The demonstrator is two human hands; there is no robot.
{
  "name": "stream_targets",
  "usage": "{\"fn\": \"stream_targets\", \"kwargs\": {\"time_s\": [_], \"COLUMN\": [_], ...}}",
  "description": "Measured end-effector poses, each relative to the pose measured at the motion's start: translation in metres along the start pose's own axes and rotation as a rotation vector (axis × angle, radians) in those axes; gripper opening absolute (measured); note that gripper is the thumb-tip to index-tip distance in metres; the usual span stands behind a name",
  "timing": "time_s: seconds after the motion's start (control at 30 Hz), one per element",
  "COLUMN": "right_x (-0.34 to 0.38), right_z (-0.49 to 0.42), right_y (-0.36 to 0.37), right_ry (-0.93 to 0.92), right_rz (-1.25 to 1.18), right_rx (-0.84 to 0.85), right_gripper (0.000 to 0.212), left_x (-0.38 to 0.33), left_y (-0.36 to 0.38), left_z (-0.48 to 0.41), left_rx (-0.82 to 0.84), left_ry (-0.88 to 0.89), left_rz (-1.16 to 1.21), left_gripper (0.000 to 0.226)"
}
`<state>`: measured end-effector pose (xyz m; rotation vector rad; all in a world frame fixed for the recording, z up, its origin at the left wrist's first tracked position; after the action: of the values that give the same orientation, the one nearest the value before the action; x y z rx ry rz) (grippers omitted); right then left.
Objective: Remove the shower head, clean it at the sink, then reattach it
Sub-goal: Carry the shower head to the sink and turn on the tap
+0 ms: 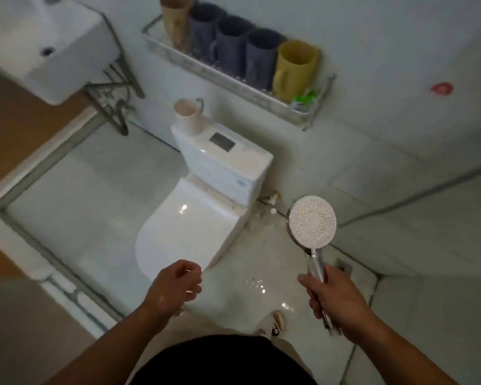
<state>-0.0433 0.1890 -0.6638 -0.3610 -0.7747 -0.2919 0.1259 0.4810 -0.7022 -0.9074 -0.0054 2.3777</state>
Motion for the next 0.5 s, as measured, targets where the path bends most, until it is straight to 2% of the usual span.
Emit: {"fn": "stream_targets", "kwargs": {"time_s": [0.1, 0.23, 0.37, 0.5], "right_x": [0.058, 0.118, 0.142, 0.152], "right_z": [-0.019, -0.041, -0.059, -0.069], "right_y": [0.074, 0.183, 0.284, 0.349], "right_ry": [-0.06, -0.082, -0.043, -0.001], "right_rz": [0.066, 0.053, 0.025, 0.079], "right_rx": [0.09, 0.15, 0.2, 0.24], "right_gripper": [0.023, 0.022, 0.017, 0.019], "left_x": [0.041, 0.069, 0.079, 0.076], "left_y": [-0.077, -0.172, -0.273, -0.363], "left_z": [0.001, -0.009, -0.026, -0.044], "left_rx": [-0.106, -0.16, -0.225, -0.293], "left_ry": [-0.074, -0.1, -0.089, -0.086], "left_rz": [0.149, 0.236, 0.276, 0.337], "left_gripper": [0.008, 0.008, 0.008, 0.009]}}
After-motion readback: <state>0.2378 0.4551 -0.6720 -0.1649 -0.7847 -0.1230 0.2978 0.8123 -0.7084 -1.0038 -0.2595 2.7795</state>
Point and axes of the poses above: each hand's wrist, its own z-axis away from the middle knuckle, its own y-axis out of the palm, x = y × z, the point moved 9 cm from there along -z, towards the middle knuckle, and after that the axes turned 3 degrees about -y, right-handed, at the moved point
